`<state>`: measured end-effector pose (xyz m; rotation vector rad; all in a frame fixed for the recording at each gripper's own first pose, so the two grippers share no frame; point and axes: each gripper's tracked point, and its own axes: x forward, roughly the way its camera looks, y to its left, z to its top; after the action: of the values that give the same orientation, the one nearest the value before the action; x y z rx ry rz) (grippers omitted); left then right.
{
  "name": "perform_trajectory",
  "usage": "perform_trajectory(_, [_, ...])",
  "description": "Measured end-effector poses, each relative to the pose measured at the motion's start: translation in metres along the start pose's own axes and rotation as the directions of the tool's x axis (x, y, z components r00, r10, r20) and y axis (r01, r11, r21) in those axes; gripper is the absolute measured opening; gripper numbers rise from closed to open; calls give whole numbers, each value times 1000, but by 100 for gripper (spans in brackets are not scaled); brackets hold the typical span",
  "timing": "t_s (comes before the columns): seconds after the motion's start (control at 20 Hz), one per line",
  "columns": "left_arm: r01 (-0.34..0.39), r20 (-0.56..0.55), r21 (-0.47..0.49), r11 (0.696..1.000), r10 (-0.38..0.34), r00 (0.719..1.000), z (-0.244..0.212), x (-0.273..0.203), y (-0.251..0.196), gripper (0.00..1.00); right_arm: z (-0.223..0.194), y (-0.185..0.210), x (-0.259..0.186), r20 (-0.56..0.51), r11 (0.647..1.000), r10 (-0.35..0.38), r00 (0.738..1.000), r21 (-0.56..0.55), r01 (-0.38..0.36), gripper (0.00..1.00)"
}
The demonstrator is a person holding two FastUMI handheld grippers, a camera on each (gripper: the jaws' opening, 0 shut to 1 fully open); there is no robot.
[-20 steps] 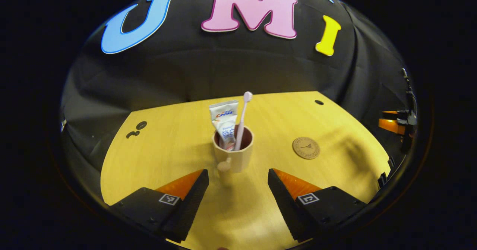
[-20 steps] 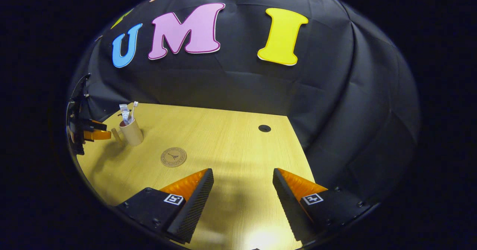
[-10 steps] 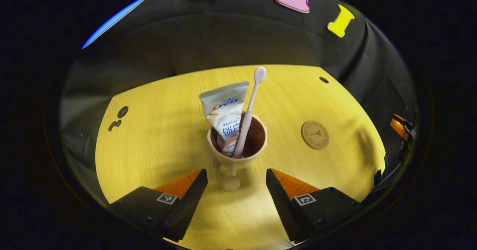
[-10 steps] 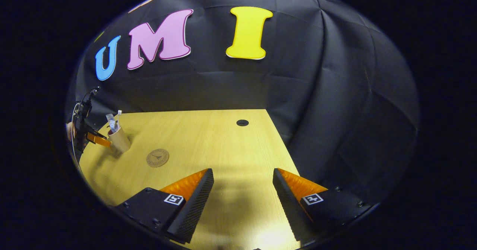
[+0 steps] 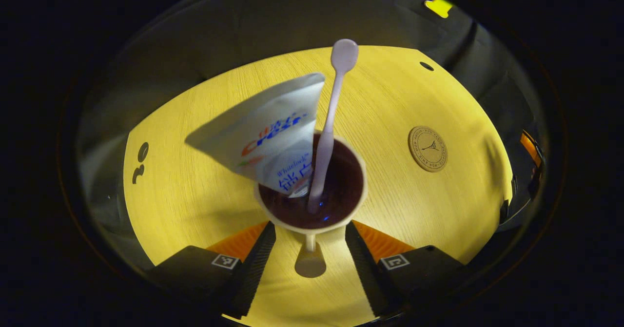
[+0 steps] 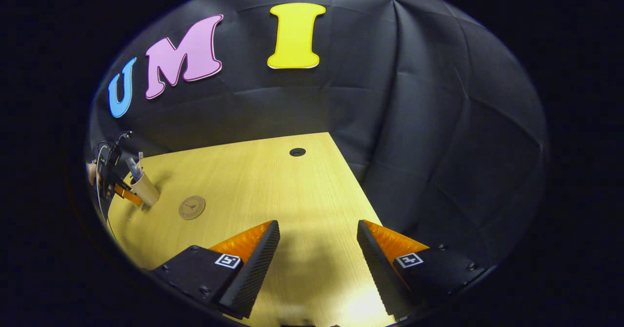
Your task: Put the toothbrush and toothpaste on the desktop into the cup, then pick up the cup and place it on the coaster on the desktop.
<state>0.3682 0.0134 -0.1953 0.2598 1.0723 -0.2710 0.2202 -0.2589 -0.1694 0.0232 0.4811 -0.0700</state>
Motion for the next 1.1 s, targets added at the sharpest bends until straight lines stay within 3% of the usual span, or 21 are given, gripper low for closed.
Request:
perform_trajectory(0.1, [-4,-28,4,1000,4,1000,1,5,0,79,-3,2,1,-7,1000,4,1000,0,-4,98])
perform_trajectory(0.15, [-11,-53,14,1000,12,999,-1,6,1,67,-3,3,2,-9,1000,8,1000,2,-8,98])
perform_trajectory(0.4, [-25,-124,24,999,28,992,-7,11,4,57,-5,7,5,-18,1000,13,1000,13,-13,98])
perform_trajectory(0.45, [-29,-124,16,999,31,992,-7,12,3,29,-6,9,6,-21,1000,17,1000,17,-17,98])
perform_trajectory(0.65, [-49,-121,-37,998,44,992,-9,13,-1,36,-9,14,13,-21,999,32,999,8,-31,98])
perform_trajectory(0.7, [-51,-119,-53,997,44,992,-11,12,-2,31,-9,15,14,-21,999,35,999,6,-35,98])
perform_trajectory(0.8, [-56,-106,-81,995,47,993,-12,12,-4,34,-10,18,16,-24,999,43,999,9,-42,98])
perform_trajectory(0.9, [-56,-88,-108,993,47,995,-12,11,-5,29,-8,20,16,-19,999,49,999,12,-48,98])
perform_trajectory(1.1, [-81,-64,-131,988,73,995,-11,5,-1,28,-9,22,16,-22,998,61,998,2,-61,98])
